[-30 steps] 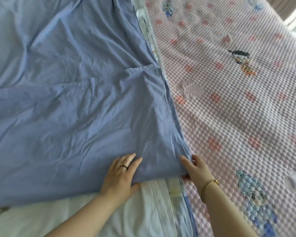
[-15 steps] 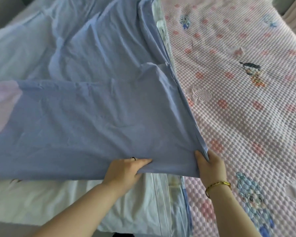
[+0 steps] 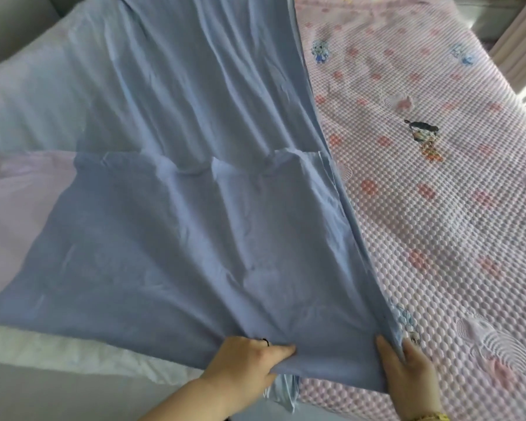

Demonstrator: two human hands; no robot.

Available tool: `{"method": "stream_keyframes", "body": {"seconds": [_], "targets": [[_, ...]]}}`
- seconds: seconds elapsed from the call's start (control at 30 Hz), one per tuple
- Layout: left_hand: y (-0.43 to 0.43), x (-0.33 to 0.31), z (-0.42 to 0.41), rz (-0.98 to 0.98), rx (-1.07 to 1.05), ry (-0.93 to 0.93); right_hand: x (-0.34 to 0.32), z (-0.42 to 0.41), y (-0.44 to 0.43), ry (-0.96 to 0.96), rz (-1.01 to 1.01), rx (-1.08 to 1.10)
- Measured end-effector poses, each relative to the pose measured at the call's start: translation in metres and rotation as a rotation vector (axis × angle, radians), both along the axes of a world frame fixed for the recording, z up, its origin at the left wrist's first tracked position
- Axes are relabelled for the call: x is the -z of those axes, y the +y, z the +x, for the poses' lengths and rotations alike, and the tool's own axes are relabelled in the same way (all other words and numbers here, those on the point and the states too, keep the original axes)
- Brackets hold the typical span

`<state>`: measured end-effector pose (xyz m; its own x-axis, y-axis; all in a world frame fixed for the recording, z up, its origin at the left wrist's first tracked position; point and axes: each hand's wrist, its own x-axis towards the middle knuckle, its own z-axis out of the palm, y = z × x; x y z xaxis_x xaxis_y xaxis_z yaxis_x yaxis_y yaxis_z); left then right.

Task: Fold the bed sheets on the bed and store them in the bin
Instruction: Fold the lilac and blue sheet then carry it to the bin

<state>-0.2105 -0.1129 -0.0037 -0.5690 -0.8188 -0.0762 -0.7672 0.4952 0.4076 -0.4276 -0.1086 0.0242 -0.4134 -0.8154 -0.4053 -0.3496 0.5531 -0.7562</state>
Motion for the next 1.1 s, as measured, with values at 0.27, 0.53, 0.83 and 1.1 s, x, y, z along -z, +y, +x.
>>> {"method": "stream_keyframes", "body": {"seconds": [0.27,0.53,0.83,1.1], "targets": [[-0.029,0.032,0.016,0.042,-0.236,-0.021,0.044,-0.004,-0.045,-0.028,0.241,-0.113],[-0.065,0.059,0.028,0.006,-0.397,-0.245,0.055,0.020,-0.156,-0.109,0.183,-0.108],[-0.111,0.067,0.071,0.012,-0.514,-0.200,0.090,0.003,-0.171,0.331,0.118,-0.040],[-0.186,0.062,0.076,0.137,-0.561,-0.257,0.084,-0.014,-0.186,0.150,0.222,-0.046]]}}
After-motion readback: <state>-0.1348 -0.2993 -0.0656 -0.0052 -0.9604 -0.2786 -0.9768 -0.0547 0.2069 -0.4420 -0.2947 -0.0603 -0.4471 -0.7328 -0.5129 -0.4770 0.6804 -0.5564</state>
